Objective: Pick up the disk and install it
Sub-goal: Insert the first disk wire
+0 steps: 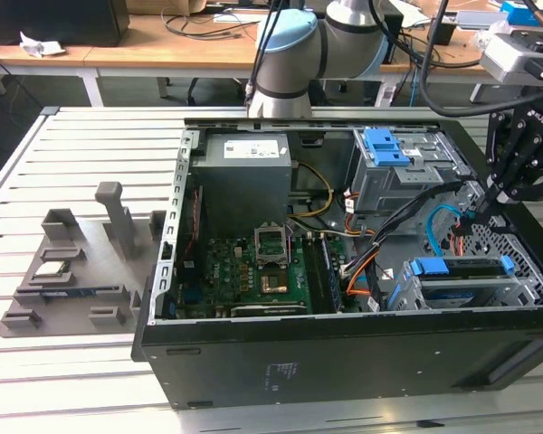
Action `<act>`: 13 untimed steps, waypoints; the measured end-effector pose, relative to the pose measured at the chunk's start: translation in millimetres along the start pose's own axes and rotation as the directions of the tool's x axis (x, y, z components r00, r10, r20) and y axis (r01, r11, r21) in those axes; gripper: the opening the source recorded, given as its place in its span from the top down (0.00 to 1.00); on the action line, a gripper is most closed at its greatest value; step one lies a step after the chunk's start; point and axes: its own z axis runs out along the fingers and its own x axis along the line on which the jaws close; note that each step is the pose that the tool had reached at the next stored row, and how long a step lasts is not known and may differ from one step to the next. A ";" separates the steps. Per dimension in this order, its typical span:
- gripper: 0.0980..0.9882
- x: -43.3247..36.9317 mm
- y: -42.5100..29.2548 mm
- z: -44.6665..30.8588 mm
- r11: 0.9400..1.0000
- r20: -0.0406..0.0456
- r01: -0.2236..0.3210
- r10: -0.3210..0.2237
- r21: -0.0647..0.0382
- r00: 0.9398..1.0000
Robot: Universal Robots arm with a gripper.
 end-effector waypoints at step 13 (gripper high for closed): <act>0.70 -6.6 -0.5 11.0 1.000 -0.021 -0.001 0.001 0.001 1.000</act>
